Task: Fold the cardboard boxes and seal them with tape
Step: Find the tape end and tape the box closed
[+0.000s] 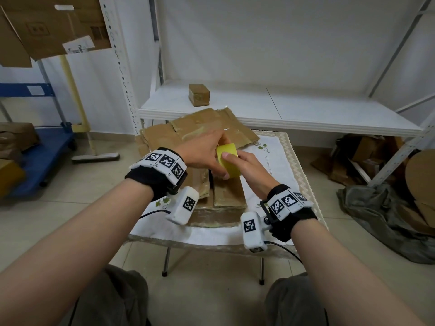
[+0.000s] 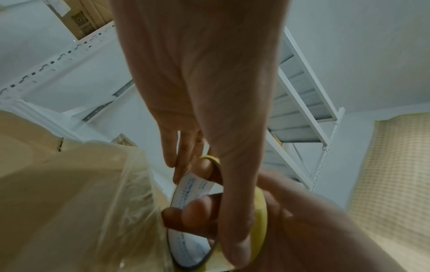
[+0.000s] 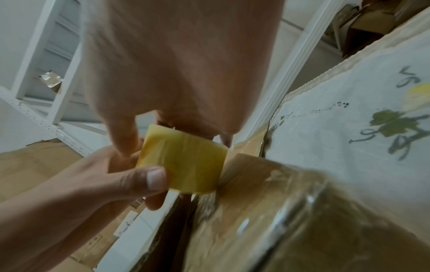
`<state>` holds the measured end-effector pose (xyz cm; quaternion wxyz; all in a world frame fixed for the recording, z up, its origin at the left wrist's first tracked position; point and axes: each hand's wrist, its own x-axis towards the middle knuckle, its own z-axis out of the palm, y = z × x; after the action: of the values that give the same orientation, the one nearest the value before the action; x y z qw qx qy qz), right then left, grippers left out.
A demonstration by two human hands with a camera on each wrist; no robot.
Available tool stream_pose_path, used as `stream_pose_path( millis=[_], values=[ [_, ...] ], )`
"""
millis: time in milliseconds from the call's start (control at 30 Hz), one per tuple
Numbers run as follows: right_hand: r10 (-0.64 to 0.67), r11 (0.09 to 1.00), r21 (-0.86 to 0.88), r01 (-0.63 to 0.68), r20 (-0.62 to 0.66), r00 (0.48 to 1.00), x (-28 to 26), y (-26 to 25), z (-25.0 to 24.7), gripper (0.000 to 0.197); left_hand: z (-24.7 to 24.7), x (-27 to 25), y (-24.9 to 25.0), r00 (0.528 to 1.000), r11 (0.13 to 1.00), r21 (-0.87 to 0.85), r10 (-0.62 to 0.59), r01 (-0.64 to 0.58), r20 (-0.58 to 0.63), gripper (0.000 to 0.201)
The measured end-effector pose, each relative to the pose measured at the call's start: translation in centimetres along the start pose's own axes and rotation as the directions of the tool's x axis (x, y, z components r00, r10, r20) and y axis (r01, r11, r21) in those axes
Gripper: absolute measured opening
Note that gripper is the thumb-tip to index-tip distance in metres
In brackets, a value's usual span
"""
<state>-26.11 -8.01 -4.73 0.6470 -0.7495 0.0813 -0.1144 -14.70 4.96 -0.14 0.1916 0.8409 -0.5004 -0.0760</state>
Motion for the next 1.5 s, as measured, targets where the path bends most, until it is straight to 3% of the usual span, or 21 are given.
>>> stream_pose_path(
  millis=[100, 267, 367, 567, 733, 900, 1033, 1233, 1300, 1400, 1467, 1500],
  values=[
    [0.022, 1.000, 0.007, -0.022, 0.000, 1.000, -0.1, 0.1, -0.2, 0.026, 0.1, -0.2, -0.1, 1.000, 0.997, -0.077, 0.022, -0.022, -0.005, 0.082],
    [0.052, 0.996, 0.077, -0.052, -0.004, 0.999, -0.6, -0.5, -0.1, 0.026, -0.2, -0.7, -0.4, 0.997, 0.981, -0.180, 0.073, -0.072, -0.001, 0.067],
    [0.084, 0.992, 0.096, -0.076, -0.083, 0.993, -0.4, -0.7, 0.3, 0.047, -0.2, -0.7, -0.9, 0.997, 0.966, -0.246, 0.082, -0.081, -0.003, 0.062],
    [0.094, 0.988, 0.127, -0.085, -0.066, 0.993, -0.3, 0.3, 0.3, 0.061, -0.3, -0.9, -1.1, 0.996, 0.933, -0.349, 0.092, -0.086, 0.001, 0.053],
    [0.014, 0.995, 0.097, -0.013, -0.010, 1.000, -0.7, -0.1, 0.0, 0.054, -0.6, -1.4, -1.0, 1.000, 0.913, -0.407, 0.025, -0.026, -0.008, 0.044],
    [0.020, 0.995, 0.102, -0.013, -0.060, 0.998, -0.4, -0.2, 0.5, 0.051, -0.4, -1.3, -0.9, 0.998, 0.921, -0.385, -0.038, 0.052, 0.045, 0.042],
    [0.034, 0.992, 0.127, -0.027, -0.055, 0.998, -0.6, -1.0, 0.7, 0.051, 0.0, -1.3, -0.6, 0.998, 0.928, -0.369, -0.056, 0.059, 0.018, 0.065],
    [-0.023, 0.977, 0.209, 0.037, -0.066, 0.998, -0.6, -1.3, 0.2, 0.021, 0.0, -1.4, -0.6, 0.997, 0.868, -0.491, -0.072, 0.079, 0.034, 0.071],
    [-0.037, 0.979, 0.197, 0.052, -0.076, 0.996, -0.5, -1.3, 0.2, 0.028, -0.1, -1.5, -0.6, 0.996, 0.853, -0.515, -0.078, 0.087, 0.040, 0.067],
    [-0.051, 0.985, 0.163, 0.062, -0.076, 0.996, -0.4, -1.4, 0.1, 0.055, -0.1, -1.7, -0.5, 0.996, 0.820, -0.565, -0.065, 0.090, 0.064, 0.057],
    [-0.056, 0.988, 0.142, 0.064, -0.059, 0.997, -0.3, -1.4, 0.1, 0.054, -0.2, -1.8, -0.5, 0.996, 0.821, -0.564, -0.061, 0.085, 0.061, 0.056],
    [-0.057, 0.988, 0.140, 0.064, -0.052, 0.997, -0.4, -1.4, 0.1, 0.045, -0.2, -1.8, -0.5, 0.997, 0.830, -0.552, -0.062, 0.082, 0.054, 0.054]
  ],
)
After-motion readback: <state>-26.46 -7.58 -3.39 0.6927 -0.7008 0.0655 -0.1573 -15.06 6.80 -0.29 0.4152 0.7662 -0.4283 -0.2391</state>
